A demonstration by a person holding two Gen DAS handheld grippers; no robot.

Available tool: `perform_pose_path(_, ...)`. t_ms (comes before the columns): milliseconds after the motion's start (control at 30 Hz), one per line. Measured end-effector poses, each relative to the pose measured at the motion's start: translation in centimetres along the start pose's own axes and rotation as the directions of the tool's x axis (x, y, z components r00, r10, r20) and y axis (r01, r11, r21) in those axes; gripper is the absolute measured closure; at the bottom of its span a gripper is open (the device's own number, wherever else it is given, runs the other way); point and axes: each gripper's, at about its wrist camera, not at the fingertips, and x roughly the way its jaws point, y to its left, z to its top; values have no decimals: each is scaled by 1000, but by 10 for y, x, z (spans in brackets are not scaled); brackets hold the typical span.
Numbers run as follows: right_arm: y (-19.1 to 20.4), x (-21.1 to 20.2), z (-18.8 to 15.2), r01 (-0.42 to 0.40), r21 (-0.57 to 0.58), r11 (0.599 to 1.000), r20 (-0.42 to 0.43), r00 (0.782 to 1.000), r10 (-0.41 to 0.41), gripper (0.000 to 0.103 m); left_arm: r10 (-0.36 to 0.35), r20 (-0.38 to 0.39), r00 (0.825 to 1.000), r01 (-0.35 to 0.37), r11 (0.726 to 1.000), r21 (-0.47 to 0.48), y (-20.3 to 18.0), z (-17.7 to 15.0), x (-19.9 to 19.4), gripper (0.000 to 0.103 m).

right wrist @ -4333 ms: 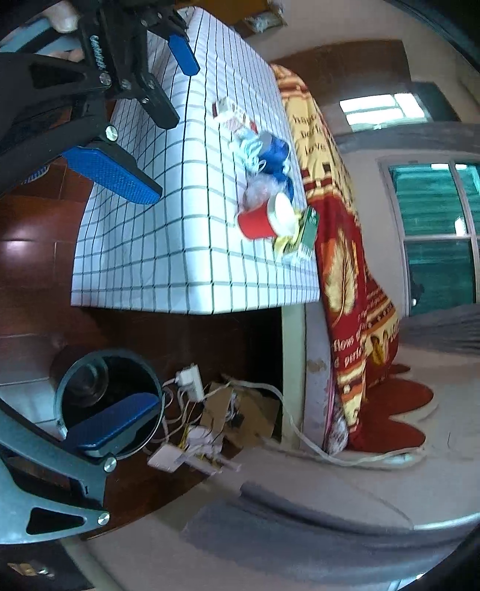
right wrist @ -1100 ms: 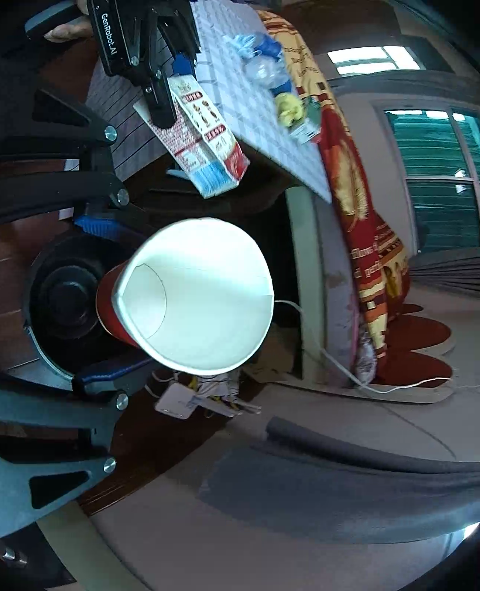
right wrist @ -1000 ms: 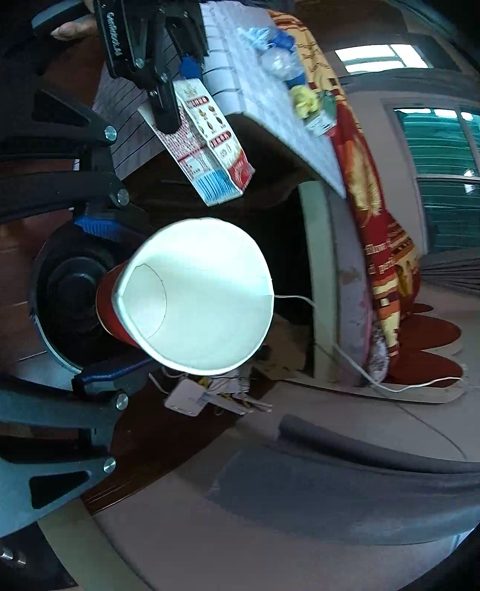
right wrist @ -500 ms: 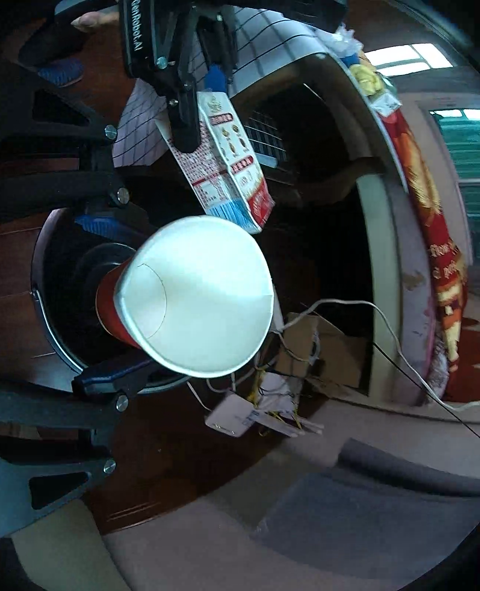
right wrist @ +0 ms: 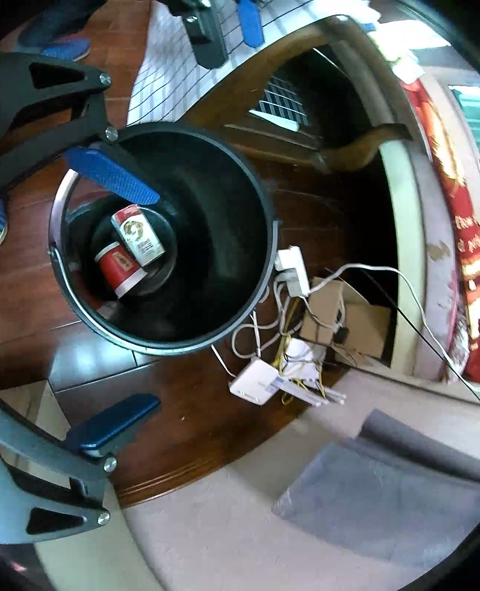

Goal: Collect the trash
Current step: 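Move both tools back toward the table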

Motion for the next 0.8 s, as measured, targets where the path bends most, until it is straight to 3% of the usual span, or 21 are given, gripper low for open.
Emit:
perform_pose_path(367, 19, -89, 24, -20, 69, 997, 143, 990, 10, 0, 80, 136, 987, -78, 997, -25, 20, 11, -72, 0)
perform_pose_path(667, 74, -116, 50, -99, -10, 995, 205, 974, 99, 0, 176, 209, 962, -158, 982, -101, 59, 8, -112, 0)
perform_pose_path(800, 106, -126, 59, -84, -68, 994, 224, 970, 98, 0, 235, 225, 946, -204, 967, -151, 83, 2, -131, 0)
